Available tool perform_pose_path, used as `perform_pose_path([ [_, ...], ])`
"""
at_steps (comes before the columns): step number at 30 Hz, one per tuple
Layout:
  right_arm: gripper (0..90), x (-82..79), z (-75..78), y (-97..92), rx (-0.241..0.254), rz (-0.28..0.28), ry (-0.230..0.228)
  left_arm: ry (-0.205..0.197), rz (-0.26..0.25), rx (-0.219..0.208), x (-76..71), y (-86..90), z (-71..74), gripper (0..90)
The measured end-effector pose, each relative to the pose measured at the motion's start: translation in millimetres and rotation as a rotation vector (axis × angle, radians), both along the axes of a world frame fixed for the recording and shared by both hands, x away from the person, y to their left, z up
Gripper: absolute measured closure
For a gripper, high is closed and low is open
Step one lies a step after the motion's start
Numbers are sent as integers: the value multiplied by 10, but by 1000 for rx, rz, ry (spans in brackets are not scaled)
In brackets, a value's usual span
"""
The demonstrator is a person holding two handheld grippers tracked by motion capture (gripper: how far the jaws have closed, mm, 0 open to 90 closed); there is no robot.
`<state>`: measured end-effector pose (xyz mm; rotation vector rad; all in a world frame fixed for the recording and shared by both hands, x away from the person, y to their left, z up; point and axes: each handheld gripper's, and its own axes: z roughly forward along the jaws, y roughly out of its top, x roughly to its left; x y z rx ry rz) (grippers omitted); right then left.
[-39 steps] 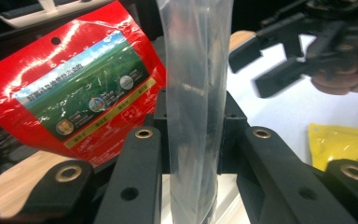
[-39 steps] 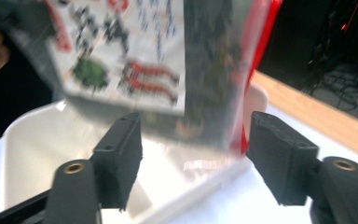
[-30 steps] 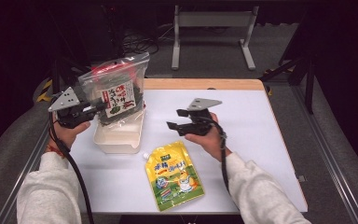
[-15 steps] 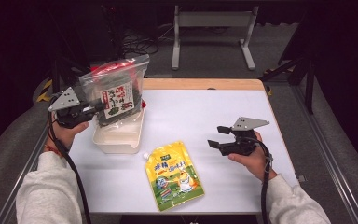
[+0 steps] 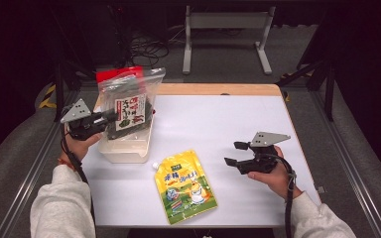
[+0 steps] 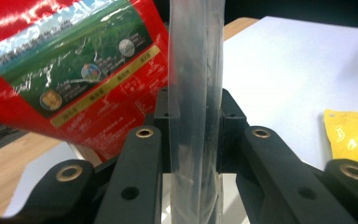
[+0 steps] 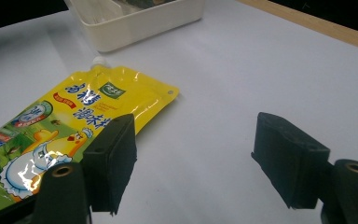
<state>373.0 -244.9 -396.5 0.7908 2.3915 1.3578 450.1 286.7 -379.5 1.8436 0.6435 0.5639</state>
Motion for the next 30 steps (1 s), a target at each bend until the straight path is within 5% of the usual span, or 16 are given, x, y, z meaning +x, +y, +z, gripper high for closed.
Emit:
perform_pose_path([
  [12, 287, -49, 4, -33, -40, -8, -19, -13, 58, -21, -84, -22, -62, 738],
  [18, 288, -79, -36, -77, -78, -13, -19, -18, 99, -25, -170, -44, -1, 585],
  [21, 287, -94, -55, -90, -88, -12, -15, -34, 119, -32, -263, -9, 49, 571],
  [27, 287, -128, -94, -97, -106, -10, -8, -56, 188, -41, -505, 4, 124, 401],
  [30, 288, -137, -108, -107, -109, -13, 0, -65, 207, -16, -688, -39, 109, 361],
])
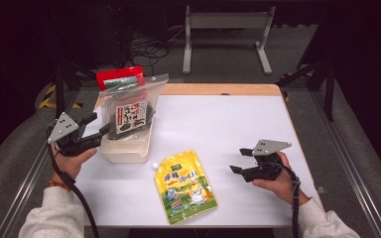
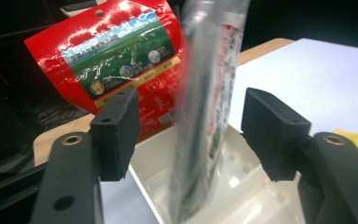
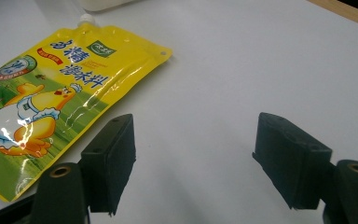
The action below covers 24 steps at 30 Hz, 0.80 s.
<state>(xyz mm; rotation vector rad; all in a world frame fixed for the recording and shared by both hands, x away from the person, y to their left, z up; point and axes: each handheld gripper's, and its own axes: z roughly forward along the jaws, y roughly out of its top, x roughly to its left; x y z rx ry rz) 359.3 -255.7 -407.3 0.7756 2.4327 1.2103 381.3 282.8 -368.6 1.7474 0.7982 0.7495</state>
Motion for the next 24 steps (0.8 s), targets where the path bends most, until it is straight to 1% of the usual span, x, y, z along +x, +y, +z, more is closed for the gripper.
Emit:
perform_pose_path([
  [1, 288, 0, 0, 0, 0, 0, 0, 0, 0, 0, 0, 0, 0, 336],
  [2, 289, 0, -2, -4, -2, -3, -1, 5, 6, 11, -41, -19, -9, 336],
  [3, 293, 0, -3, -8, -1, -13, -8, 5, 7, 21, -82, -33, -18, 312],
  [4, 297, 3, -5, -14, 6, -19, -10, 1, 13, 27, -130, -42, -25, 311],
  [5, 299, 6, -6, -18, 11, -22, -8, -3, 14, 21, -178, -46, -33, 308],
  [7, 306, 6, -16, -20, 5, -29, -16, 10, 5, -5, -248, -50, -58, 288],
  [8, 306, 6, -16, -20, 5, -29, -16, 20, 13, 7, -301, -70, -82, 288],
  [9, 310, 4, -21, -21, 4, -35, -22, 23, 12, 23, -338, -88, -97, 281],
  [10, 313, 6, -29, -24, 3, -39, -18, 39, -4, 37, -444, -148, -143, 252],
  [11, 313, 6, -29, -24, 3, -39, -18, 39, -4, 37, -444, -148, -143, 244],
  [12, 315, 5, -32, -24, 1, -41, -21, 50, -16, 44, -485, -179, -159, 244],
  [14, 322, -3, -42, -20, -2, -44, -20, 82, -66, 17, -572, -240, -201, 231],
  [15, 323, -9, -47, -16, -4, -45, -21, 108, -98, 12, -621, -285, -235, 226],
  [17, 329, -34, -57, -5, -6, -39, -18, 153, -147, 17, -696, -367, -298, 220],
  [18, 330, -47, -62, 0, -9, -39, -16, 179, -159, 19, -732, -409, -339, 218],
  [21, 332, -88, -81, 6, -19, -35, -15, 260, -215, 24, -850, -557, -484, 205],
  [22, 333, -103, -85, 8, -28, -32, -20, 276, -233, 32, -880, -602, -526, 196],
  [23, 336, -116, -89, 8, -35, -31, -25, 304, -254, 36, -912, -660, -576, 195],
  [24, 336, -116, -89, 8, -35, -31, -25, 304, -254, 36, -912, -660, -576, 190],
])
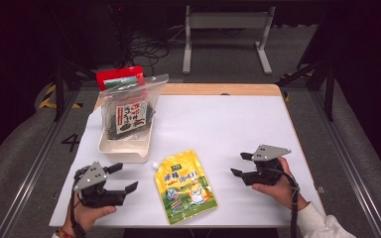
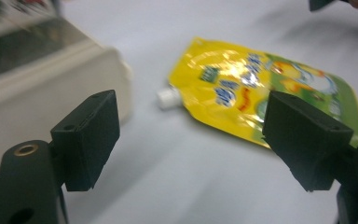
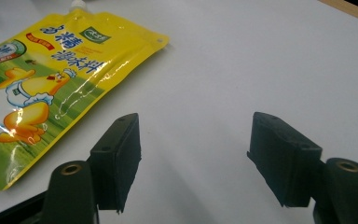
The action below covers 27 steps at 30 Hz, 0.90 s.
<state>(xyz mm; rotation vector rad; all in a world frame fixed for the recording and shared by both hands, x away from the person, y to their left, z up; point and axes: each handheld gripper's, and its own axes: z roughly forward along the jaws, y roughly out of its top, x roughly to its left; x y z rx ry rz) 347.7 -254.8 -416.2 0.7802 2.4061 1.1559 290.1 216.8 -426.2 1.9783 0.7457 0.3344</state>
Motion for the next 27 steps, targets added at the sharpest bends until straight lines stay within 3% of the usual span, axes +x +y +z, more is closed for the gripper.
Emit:
perform_pose_path([
  [2, 341, -29, -18, -7, -11, 8, 1, 52, -44, 6, -30, -124, -98, 185],
  [7, 342, -56, -29, -24, -16, 11, -5, 110, -75, 7, -7, -245, -191, 178],
  [10, 339, -74, -34, -32, -16, 17, -2, 175, -92, -5, 42, -338, -247, 164],
  [13, 335, -85, -49, -27, -24, 20, -1, 200, -86, 8, 85, -391, -284, 150],
  [14, 334, -89, -51, -23, -23, 22, 0, 232, -93, -9, 117, -428, -309, 147],
  [16, 331, -96, -53, -16, -24, 27, 0, 235, -94, -6, 134, -439, -314, 144],
  [20, 325, -98, -63, 5, -29, 34, -1, 312, -80, -67, 239, -494, -358, 141],
  [24, 321, -103, -62, 7, -27, 36, -3, 357, -57, -59, 308, -529, -418, 132],
  [27, 321, -102, -59, 0, -22, 34, -3, 372, -45, -78, 346, -533, -438, 127],
])
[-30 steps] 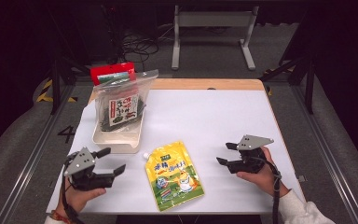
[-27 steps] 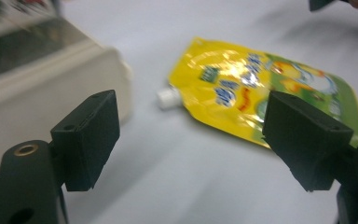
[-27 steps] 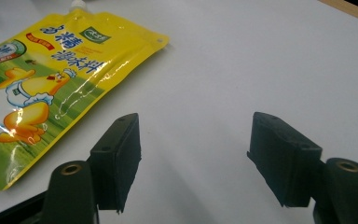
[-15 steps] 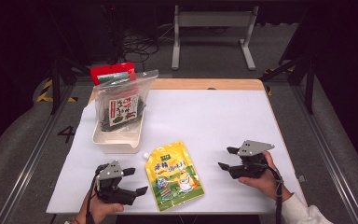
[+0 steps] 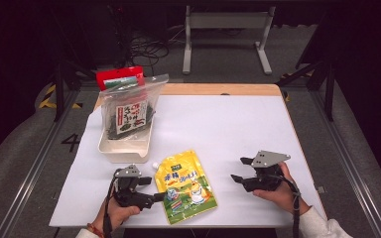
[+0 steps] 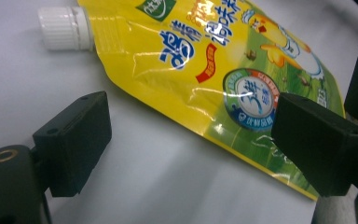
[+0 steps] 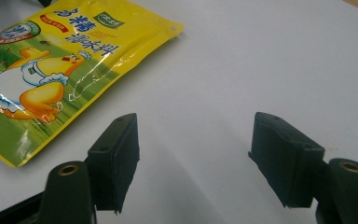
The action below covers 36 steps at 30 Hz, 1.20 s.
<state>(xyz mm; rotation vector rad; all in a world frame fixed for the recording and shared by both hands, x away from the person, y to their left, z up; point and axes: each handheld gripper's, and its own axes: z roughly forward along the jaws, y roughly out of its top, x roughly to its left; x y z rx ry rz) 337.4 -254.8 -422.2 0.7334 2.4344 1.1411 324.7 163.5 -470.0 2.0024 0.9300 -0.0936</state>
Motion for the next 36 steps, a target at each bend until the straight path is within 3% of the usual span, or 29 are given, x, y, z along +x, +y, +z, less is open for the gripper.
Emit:
perform_pose_path([
  [3, 316, -5, 9, -8, 8, 1, -4, 14, 12, -45, 43, 10, -22, 117],
  [13, 306, -4, -16, 3, 4, 6, 8, 124, 74, -202, 214, -4, -70, 105],
  [17, 302, 4, -25, -16, 17, 3, 24, 151, 42, -225, 236, -47, -82, 149],
  [25, 299, -7, -27, -27, 31, 12, 45, 136, 7, -179, 262, -200, -71, 281],
  [28, 298, -14, -27, -23, 30, 19, 47, 119, -7, -140, 283, -309, -54, 356],
  [31, 296, -16, -31, -31, 27, 17, 47, 116, 3, -124, 316, -375, -47, 444],
  [34, 295, -16, -29, -43, 23, 11, 43, 105, 16, -107, 369, -470, -36, 466],
  [36, 295, -16, -17, -74, 32, 2, 40, 97, 26, -71, 403, -528, -25, 554],
])
